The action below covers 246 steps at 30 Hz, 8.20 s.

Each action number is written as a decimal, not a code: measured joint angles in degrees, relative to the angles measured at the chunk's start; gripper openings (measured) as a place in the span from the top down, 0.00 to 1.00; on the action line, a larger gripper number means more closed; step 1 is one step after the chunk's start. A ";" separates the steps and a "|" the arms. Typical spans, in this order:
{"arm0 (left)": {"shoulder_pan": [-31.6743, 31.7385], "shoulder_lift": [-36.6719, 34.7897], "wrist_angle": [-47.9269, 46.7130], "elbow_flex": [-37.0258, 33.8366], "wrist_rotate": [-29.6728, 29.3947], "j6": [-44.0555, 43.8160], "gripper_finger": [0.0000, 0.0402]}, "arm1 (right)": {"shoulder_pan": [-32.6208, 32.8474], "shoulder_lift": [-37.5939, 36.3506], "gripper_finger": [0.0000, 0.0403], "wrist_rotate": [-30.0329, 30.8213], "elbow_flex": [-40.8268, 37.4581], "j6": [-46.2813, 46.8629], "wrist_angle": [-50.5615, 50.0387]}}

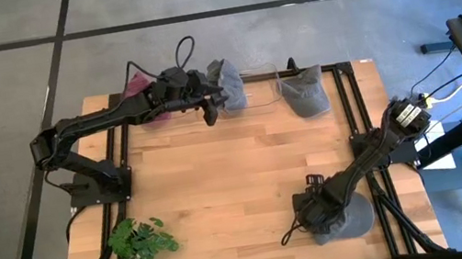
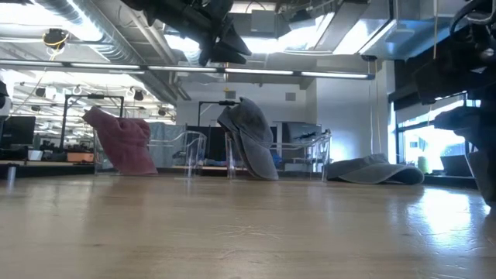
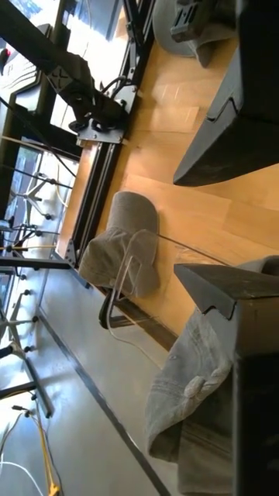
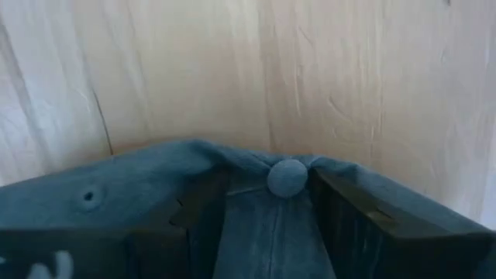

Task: Pick & Place hat
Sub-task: Put the gray cap into the right transparent bin

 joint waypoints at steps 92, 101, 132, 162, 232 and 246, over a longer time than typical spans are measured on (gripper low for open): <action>4.33 -12.90 -13.46 0.02 -4.67 -3.03 0.58 | -69.96 -15.60 0.89 -18.75 1.45 -77.27 50.86; 4.33 -12.90 -13.48 0.02 -7.98 -3.03 0.58 | -70.14 -15.63 0.89 -6.66 1.45 -78.36 49.10; 4.33 -12.90 -13.46 0.02 -8.00 -4.56 0.58 | -70.26 -13.27 0.43 -5.46 14.74 -63.42 31.05; 4.31 -12.90 -13.13 0.02 -10.06 -2.14 0.58 | -90.08 -6.62 0.52 2.64 11.08 -31.59 2.58; 4.33 -12.89 -14.14 0.02 -10.05 -1.96 0.58 | -83.50 -33.80 0.99 6.24 15.71 -58.26 7.46; 4.31 -12.87 -13.04 0.00 -10.07 -1.96 0.58 | -80.21 -33.47 0.99 -23.50 18.60 -63.93 19.18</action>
